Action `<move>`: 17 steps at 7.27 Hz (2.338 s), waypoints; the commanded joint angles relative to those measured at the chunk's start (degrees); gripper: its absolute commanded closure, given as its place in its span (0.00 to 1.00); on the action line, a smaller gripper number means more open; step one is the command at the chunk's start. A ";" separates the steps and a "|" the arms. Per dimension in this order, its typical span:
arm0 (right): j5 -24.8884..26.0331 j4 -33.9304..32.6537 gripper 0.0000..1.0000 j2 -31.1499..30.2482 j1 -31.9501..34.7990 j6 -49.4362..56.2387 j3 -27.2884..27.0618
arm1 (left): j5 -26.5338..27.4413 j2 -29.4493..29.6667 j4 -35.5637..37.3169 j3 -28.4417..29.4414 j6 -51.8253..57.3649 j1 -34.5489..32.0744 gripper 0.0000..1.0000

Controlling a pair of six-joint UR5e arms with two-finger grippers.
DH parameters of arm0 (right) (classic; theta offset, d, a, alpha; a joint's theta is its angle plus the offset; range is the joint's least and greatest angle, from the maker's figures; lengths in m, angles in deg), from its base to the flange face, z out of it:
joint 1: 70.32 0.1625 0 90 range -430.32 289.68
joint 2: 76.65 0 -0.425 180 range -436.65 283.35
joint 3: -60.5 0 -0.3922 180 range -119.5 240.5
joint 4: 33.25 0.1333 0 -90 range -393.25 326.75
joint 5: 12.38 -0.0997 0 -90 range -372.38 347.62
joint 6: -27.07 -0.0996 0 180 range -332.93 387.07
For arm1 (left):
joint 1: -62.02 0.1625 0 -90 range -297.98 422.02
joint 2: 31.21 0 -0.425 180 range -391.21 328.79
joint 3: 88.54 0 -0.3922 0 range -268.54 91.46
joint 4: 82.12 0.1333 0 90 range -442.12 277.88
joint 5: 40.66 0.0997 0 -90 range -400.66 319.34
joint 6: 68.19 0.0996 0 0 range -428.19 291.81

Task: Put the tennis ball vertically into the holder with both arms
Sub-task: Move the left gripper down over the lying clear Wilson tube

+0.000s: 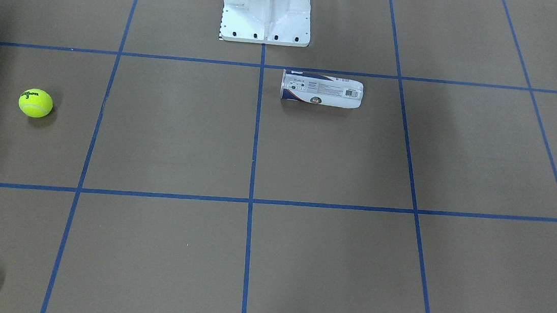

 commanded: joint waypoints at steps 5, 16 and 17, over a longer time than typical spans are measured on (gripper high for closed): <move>-0.01 0.00 0.01 -0.02 0.00 0.00 0.00 | 11.61 19.24 -10.28 0.26 -3.22 27.34 0.01; 0.07 0.09 0.01 0.15 0.00 0.00 0.09 | 37.90 28.33 18.72 -7.39 4.58 61.12 0.02; 0.07 0.09 0.01 0.24 0.00 0.00 0.09 | 37.93 28.33 18.98 -7.21 4.86 61.57 0.02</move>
